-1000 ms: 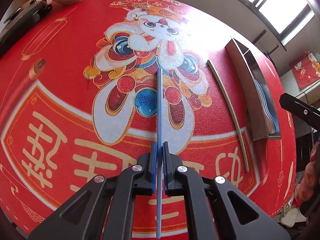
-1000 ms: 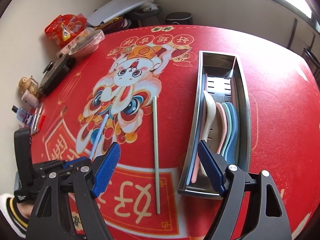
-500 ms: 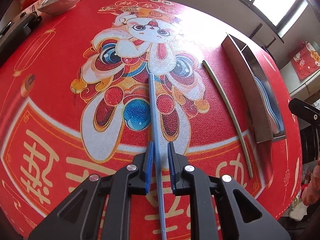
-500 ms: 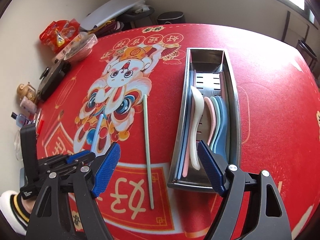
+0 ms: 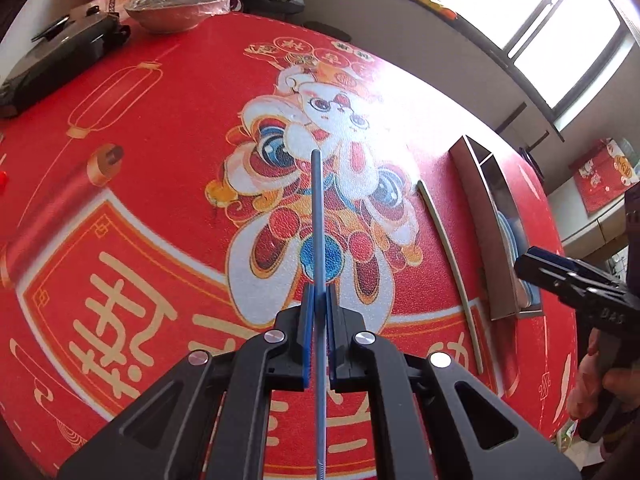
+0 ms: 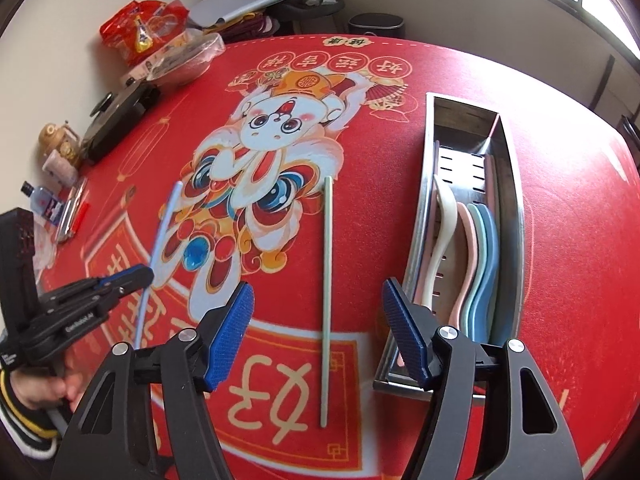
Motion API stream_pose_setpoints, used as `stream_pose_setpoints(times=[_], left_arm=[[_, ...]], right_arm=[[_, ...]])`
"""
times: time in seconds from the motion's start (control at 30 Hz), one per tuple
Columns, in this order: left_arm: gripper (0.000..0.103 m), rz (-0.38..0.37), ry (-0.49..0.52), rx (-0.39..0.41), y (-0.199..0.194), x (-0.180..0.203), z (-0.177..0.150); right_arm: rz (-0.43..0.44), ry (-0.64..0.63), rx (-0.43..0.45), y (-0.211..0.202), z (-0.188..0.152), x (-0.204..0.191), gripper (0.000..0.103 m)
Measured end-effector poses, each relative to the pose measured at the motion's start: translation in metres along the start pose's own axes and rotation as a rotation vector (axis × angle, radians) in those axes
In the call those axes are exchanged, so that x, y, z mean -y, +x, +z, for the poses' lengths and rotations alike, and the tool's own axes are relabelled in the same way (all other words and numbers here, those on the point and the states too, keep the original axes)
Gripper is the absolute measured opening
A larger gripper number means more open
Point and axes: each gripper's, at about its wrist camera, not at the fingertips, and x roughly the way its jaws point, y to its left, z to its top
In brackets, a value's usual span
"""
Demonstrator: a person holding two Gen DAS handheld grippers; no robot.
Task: Organize utensils
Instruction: 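Grasp the pale green chopstick with the right gripper while the left holds the blue chopstick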
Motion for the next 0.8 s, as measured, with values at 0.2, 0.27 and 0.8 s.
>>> stream_pose_setpoints(times=[0.2, 0.27, 0.8], left_arm=[[0.006, -0.003, -0.021, 0.05, -0.02, -0.01, 0.002], [0.005, -0.005, -0.024, 0.059, -0.023, -0.011, 0.002], [0.006, -0.015, -0.026, 0.1, -0.044, -0.024, -0.002]], right_arm=[[-0.001, -0.004, -0.099, 0.034, 0.012, -0.009, 0.039], [-0.021, 0.007, -0.133, 0.045, 0.015, -0.009, 0.032], [-0.191, 0.019, -0.27, 0.086, 0.01, -0.019, 0.018]])
